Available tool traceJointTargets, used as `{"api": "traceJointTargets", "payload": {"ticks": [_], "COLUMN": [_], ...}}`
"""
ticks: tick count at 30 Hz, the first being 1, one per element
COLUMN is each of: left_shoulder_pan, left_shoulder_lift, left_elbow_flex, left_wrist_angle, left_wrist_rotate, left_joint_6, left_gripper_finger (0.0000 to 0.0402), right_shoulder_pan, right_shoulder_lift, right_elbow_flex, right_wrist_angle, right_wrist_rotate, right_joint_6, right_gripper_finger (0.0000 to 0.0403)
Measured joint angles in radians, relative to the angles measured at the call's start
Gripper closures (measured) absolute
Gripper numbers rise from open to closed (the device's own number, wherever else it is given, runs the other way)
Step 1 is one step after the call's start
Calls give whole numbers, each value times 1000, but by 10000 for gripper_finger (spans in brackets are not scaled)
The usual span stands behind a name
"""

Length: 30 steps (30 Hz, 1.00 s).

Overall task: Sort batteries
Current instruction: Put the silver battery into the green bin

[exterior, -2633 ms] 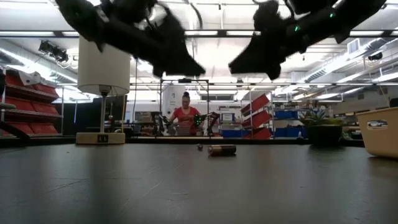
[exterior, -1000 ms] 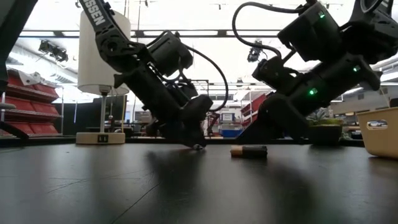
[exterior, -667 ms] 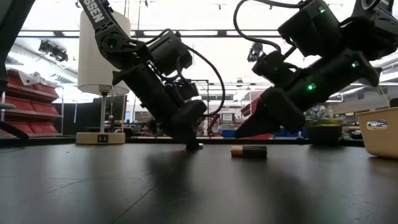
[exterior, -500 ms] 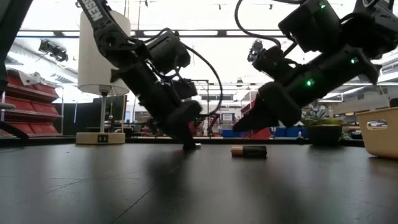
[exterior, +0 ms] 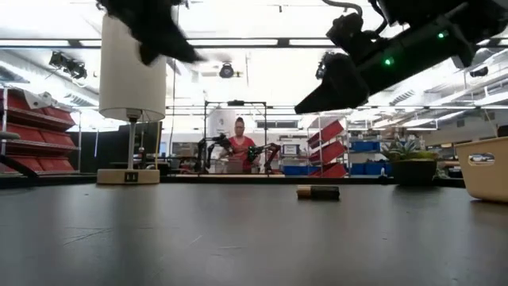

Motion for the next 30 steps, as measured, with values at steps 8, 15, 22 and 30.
{"api": "traceJointTargets", "payload": {"ticks": [8, 15, 22, 30], "left_shoulder_pan": [-345, -645, -788, -815], "left_shoulder_lift": [-192, -169, -122, -2], "left_elbow_flex": [-1, -133, -328, -511], "left_wrist_angle": [-611, -593, -351, -41], "left_wrist_rotate": [100, 143, 167, 125], "left_joint_6": [-536, -840, -997, -1025], "left_gripper_finger": [368, 368, 368, 369], "right_shoulder_pan": [-27, -35, -43, -46], "right_shoulder_lift": [-29, -29, -29, -29], "right_elbow_flex": [0, 0, 0, 0], "right_wrist_angle": [-19, -21, -20, -19], "right_wrist_rotate": [-1, -2, -4, -5], "right_joint_6": [-23, -12, 3, 4], "right_gripper_finger": [234, 234, 234, 234]}}
